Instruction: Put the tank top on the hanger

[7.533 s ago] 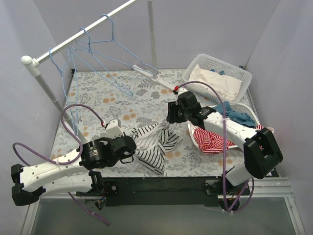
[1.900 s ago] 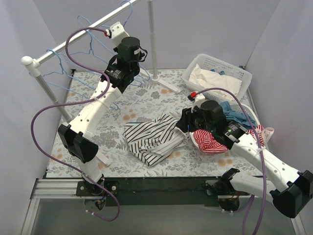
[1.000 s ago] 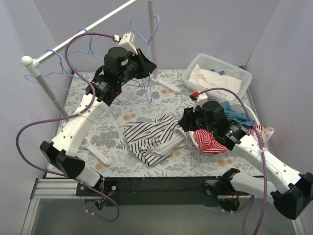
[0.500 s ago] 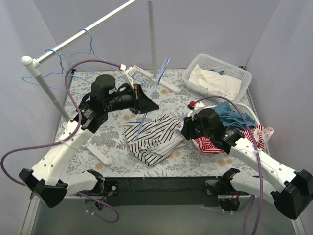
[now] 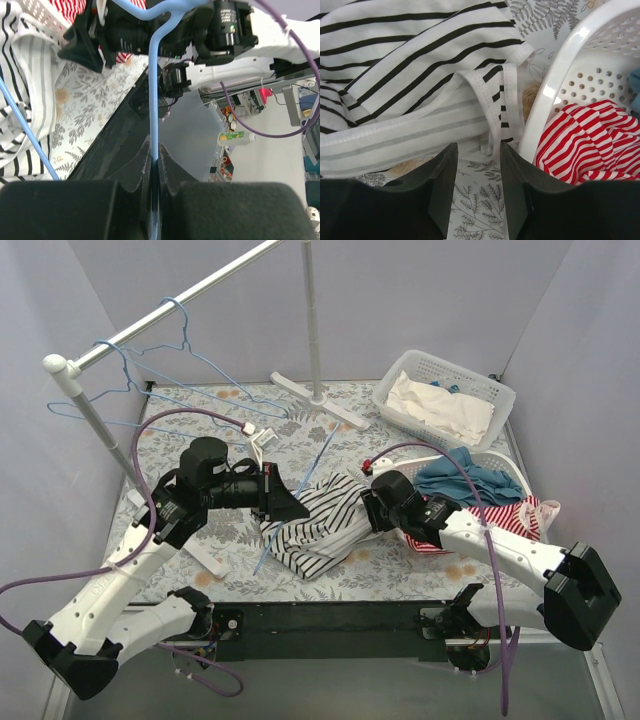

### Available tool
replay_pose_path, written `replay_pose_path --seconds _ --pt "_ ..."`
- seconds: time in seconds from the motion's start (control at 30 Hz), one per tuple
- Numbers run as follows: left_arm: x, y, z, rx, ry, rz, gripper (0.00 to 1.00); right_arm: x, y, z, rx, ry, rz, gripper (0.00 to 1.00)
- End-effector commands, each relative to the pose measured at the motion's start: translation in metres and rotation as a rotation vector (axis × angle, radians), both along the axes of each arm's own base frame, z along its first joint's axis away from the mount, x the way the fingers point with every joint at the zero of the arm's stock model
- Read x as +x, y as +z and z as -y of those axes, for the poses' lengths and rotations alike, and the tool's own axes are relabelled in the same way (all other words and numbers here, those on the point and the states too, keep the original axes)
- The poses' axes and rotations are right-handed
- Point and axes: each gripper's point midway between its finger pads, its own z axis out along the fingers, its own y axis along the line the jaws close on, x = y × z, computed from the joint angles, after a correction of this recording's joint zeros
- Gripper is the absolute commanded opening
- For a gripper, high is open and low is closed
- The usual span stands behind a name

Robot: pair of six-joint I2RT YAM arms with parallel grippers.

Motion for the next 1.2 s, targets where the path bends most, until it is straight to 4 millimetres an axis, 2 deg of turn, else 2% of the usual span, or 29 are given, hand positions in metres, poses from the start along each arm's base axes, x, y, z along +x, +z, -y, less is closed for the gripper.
replay_pose_path --seconds 0.0,0.07,0.23,0.37,0.47,0.53,0.57,0.6,0.7,0.97,1.17 --pt "-0.023 -0.011 -0.01 0.013 -0.044 -0.018 0.0 0.03 0.025 -0.016 0.035 -0.008 0.137 0.46" --pt "-0.033 -0.012 -0.013 0.0 -0.072 -0.035 0.0 0.033 0.021 -0.021 0.027 0.002 0.137 0.45" --pt "-0.048 -0.031 -0.018 0.003 -0.088 -0.097 0.0 0.04 0.012 -0.027 -0.007 0.012 0.139 0.43" --pt "-0.059 -0.036 -0.024 -0.008 -0.09 -0.123 0.0 0.048 0.005 -0.024 -0.06 -0.019 0.151 0.41" --pt "-0.065 -0.048 -0.028 0.009 -0.093 -0.16 0.0 0.055 0.007 -0.021 -0.081 -0.04 0.178 0.37" --pt "-0.073 -0.049 -0.029 -0.004 -0.112 -0.182 0.0 0.058 0.008 -0.02 -0.097 -0.043 0.188 0.3" --pt "-0.076 -0.053 -0.03 -0.004 -0.118 -0.197 0.0 0.059 0.009 -0.02 -0.099 -0.048 0.194 0.27" --pt "-0.08 -0.053 -0.032 -0.012 -0.124 -0.197 0.0 0.062 0.011 -0.018 -0.11 -0.059 0.205 0.17" --pt "-0.087 -0.052 -0.033 -0.026 -0.14 -0.223 0.0 0.065 0.02 -0.016 -0.105 -0.079 0.232 0.02" --pt "-0.098 -0.058 -0.032 -0.048 -0.203 -0.292 0.0 0.07 0.05 -0.023 -0.053 -0.074 0.274 0.01" --pt "-0.096 -0.07 -0.028 -0.051 -0.229 -0.313 0.0 0.072 0.069 -0.029 -0.029 -0.067 0.285 0.01"
